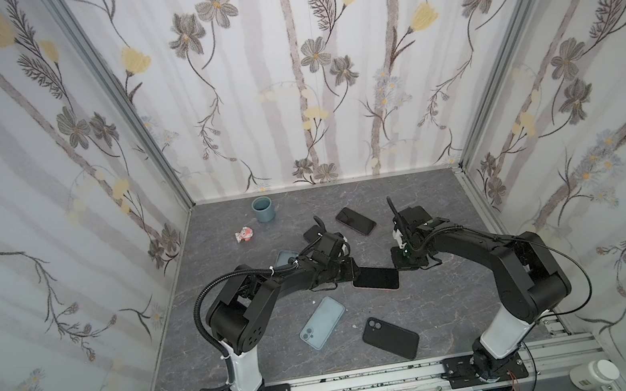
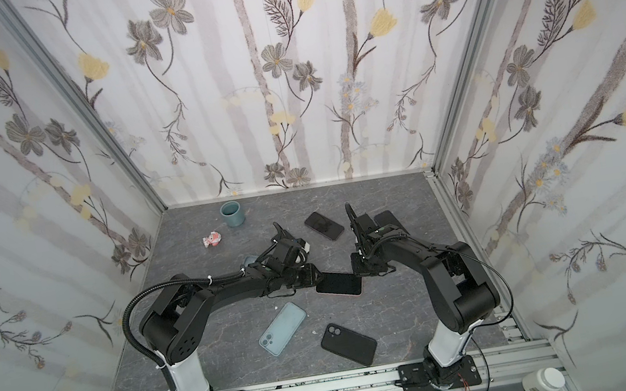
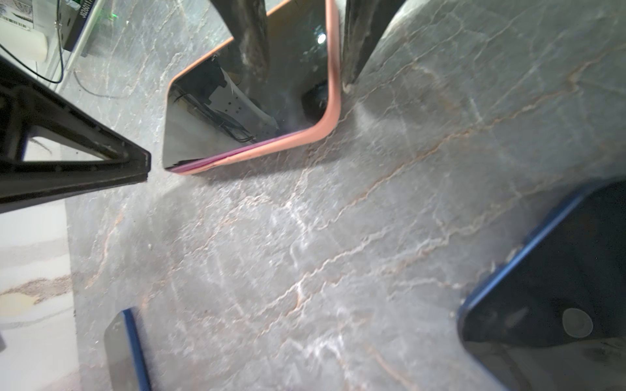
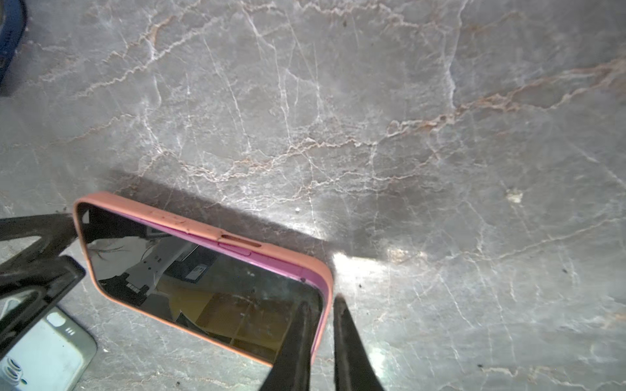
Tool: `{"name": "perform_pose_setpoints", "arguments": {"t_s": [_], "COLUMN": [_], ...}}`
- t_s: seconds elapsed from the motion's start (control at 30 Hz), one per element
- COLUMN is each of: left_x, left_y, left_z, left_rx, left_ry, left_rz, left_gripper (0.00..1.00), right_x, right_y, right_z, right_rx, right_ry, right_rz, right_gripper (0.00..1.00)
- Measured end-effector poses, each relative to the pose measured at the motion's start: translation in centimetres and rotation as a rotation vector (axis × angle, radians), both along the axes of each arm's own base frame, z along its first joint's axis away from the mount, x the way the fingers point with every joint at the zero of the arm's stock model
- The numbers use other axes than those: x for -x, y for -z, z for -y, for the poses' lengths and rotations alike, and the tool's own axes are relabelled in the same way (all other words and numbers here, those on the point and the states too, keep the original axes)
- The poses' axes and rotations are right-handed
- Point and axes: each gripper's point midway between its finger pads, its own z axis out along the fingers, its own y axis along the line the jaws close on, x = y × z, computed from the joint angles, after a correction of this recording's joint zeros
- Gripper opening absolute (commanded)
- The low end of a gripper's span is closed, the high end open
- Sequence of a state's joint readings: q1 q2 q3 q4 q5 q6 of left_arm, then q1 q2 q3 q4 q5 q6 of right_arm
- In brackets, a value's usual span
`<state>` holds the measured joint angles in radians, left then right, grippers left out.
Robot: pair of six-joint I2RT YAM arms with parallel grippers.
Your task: Put the phone into the phone case
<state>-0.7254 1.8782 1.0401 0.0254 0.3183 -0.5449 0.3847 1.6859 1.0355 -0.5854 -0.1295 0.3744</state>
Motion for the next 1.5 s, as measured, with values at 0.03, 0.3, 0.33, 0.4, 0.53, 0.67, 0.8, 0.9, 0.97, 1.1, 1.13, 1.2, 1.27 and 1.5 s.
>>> {"name": "perform_pose_setpoints", "arguments": {"t_s": [0.03, 0.3, 0.33, 0.4, 0.53, 0.67, 0.8, 0.9, 0.97, 1.1, 1.13, 1.2, 1.27, 1.5], "left_x": [0.2, 0.4, 0.4, 0.4, 0.4, 0.4, 0.3, 0.3, 0.2, 0.2, 0.2, 0.2, 0.2, -0.7], "left_y": [0.2, 0.8, 0.8, 0.8, 0.8, 0.9, 0.9, 0.9, 0.9, 0.9, 0.9, 0.9, 0.9, -1.5], "left_z": [-0.1, -0.3, -0.3, -0.3, -0.2, -0.2, 0.0, 0.1, 0.1, 0.1, 0.1, 0.1, 0.1, 0.1], "left_rx": [-0.005, -0.013, -0.012, -0.011, -0.01, -0.01, -0.001, 0.001, 0.003, 0.003, 0.003, 0.003, 0.003, 0.017], "left_ry": [0.0, 0.005, 0.005, 0.007, 0.01, 0.016, 0.02, 0.02, 0.02, 0.02, 0.02, 0.02, 0.02, 0.004], "left_rz": [-0.005, -0.017, -0.017, -0.017, -0.015, -0.009, -0.006, -0.004, -0.002, -0.002, -0.002, -0.002, -0.002, 0.028], "left_gripper": [0.35, 0.35, 0.35, 0.35, 0.35, 0.35, 0.35, 0.34, 0.34, 0.34, 0.34, 0.34, 0.34, 0.35], "right_x": [0.1, 0.2, 0.2, 0.3, 0.6, 0.8, 0.9, 0.9, 0.8, 0.8, 0.8, 0.7, 0.6, 0.0], "right_y": [0.2, 1.0, 1.1, 1.3, 1.8, 2.1, 2.4, 2.9, 2.9, 2.9, 2.9, 2.7, 2.5, -0.6], "right_z": [0.0, -0.4, -0.4, -0.4, -0.3, -0.4, -0.4, -0.4, -0.5, -0.5, -0.5, -0.5, -0.5, -1.8], "right_rx": [-0.002, -0.02, -0.017, -0.014, -0.004, 0.011, 0.031, 0.045, 0.048, 0.055, 0.056, 0.061, 0.068, 0.06], "right_ry": [-0.002, -0.025, -0.029, -0.03, -0.04, -0.054, -0.063, -0.067, -0.069, -0.07, -0.07, -0.072, -0.074, -0.101], "right_rz": [-0.009, -0.042, -0.044, -0.053, -0.072, -0.069, -0.064, -0.059, -0.057, -0.053, -0.052, -0.05, -0.048, 0.007], "right_gripper": [0.14, 0.09, 0.09, 0.09, 0.09, 0.09, 0.09, 0.09, 0.08, 0.09, 0.09, 0.09, 0.09, 0.26]}}
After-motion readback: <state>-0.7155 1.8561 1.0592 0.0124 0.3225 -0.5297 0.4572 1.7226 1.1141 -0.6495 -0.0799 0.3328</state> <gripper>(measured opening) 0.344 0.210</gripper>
